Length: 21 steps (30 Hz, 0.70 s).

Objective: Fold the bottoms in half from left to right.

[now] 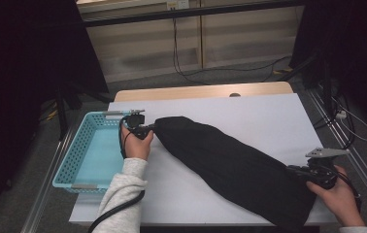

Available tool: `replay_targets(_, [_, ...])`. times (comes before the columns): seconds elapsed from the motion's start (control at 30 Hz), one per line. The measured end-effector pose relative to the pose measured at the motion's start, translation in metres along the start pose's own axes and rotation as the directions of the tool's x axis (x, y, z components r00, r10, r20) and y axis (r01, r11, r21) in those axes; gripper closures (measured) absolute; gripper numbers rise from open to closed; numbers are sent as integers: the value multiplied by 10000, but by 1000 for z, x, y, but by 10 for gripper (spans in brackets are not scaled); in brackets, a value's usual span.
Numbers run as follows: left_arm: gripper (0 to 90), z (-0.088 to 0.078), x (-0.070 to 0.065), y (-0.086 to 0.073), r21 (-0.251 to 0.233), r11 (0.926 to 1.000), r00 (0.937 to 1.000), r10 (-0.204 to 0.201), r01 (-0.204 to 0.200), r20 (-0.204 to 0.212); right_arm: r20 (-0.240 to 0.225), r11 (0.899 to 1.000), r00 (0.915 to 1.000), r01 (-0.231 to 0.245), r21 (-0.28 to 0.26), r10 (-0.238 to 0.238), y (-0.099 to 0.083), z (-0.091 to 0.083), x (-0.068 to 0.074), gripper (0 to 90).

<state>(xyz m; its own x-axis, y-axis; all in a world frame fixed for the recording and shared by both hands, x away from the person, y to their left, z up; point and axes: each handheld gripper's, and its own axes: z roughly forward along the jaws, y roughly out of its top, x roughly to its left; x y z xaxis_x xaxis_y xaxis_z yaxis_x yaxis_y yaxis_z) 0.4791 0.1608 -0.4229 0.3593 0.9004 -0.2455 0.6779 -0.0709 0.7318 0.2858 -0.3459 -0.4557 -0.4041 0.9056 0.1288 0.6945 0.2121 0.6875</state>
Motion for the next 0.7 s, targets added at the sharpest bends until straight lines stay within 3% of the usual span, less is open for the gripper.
replay_targets(0.1, [838, 6, 2, -3, 264, 9996, 9999, -129, 126, 110, -16, 9999, 10000, 49, -158, -50, 3, 1, 4, 620])
replay_targets(0.17, [741, 10, 4, -5, 364, 9991, 9998, -216, 215, 7, -37, 9995, 9999, 107, -298, -109, 5, 0, 7, 593])
replay_targets(0.23, [589, 13, 6, -6, 495, 9981, 9991, -383, 375, 155, -64, 9990, 9999, 76, -448, -79, 7, -1, 10, 552])
replay_targets(0.4, [418, 17, 4, -6, 539, 9985, 9998, -139, 131, 129, -275, 9981, 9992, 264, -555, -280, 10, 2, 17, 509])
replay_targets(0.5, [373, 20, 1, -8, 661, 9975, 9995, 259, -248, -157, -353, 9974, 9985, 387, -610, -409, 11, 2, 20, 489])
replay_targets(0.7, [304, 22, -2, -8, 652, 9961, 9983, 586, -588, 58, -407, 9961, 9980, 459, -754, -490, 13, 1, 22, 432])
